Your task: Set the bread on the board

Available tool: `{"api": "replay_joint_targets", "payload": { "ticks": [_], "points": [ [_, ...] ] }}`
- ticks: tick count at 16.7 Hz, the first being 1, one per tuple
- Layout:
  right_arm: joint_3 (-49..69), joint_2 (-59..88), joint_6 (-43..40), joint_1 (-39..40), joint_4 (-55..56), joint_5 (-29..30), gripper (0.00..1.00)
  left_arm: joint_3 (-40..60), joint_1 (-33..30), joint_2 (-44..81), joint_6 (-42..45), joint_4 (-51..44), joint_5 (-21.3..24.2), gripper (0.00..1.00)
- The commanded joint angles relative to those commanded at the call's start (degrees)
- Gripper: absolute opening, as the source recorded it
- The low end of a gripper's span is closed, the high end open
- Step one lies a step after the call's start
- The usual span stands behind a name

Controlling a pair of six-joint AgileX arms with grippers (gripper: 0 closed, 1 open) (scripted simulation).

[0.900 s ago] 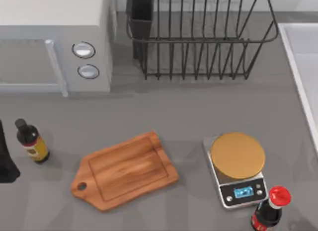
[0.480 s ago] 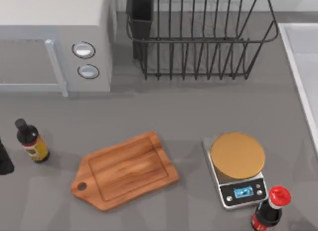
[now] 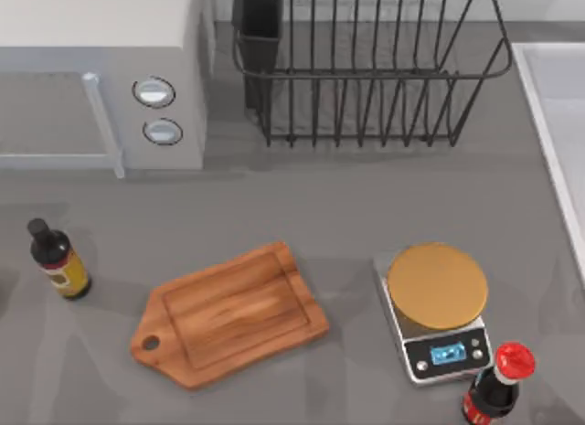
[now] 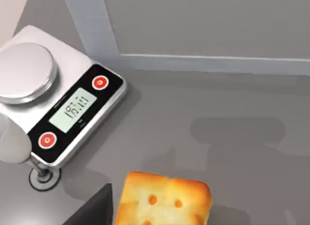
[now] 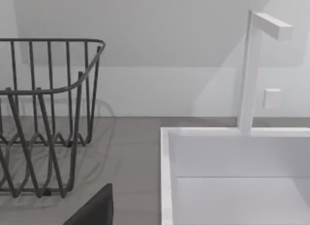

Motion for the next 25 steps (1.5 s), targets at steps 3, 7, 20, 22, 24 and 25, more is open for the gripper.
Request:
{"api": "replay_joint_targets", "payload": {
  "ticks": [3, 7, 20, 22, 24, 25],
  "points": [
    [0.00, 0.00, 0.00, 0.00, 0.00, 0.00, 1.00, 12.10, 2.48, 16.20, 3.48, -8.73, 0.11, 1.00],
    [0.00, 0.00, 0.00, 0.00, 0.00, 0.00, 1.00, 24.38, 4.92, 37.19, 8.37, -20.92, 0.12, 1.00],
    [0.00, 0.00, 0.00, 0.00, 0.00, 0.00, 1.00, 37.35, 5.57, 57.00, 14.74, -33.22, 0.04, 1.00],
    [0.00, 0.00, 0.00, 0.00, 0.00, 0.00, 1.00, 36.95, 5.79, 56.95, 14.86, -32.92, 0.04, 1.00],
    [0.00, 0.00, 0.00, 0.00, 0.00, 0.00, 1.00, 35.66, 6.30, 56.93, 15.26, -31.70, 0.04, 1.00],
    [0.00, 0.00, 0.00, 0.00, 0.00, 0.00, 1.00, 34.82, 6.52, 57.09, 15.46, -30.73, 0.04, 1.00]
  ]
}}
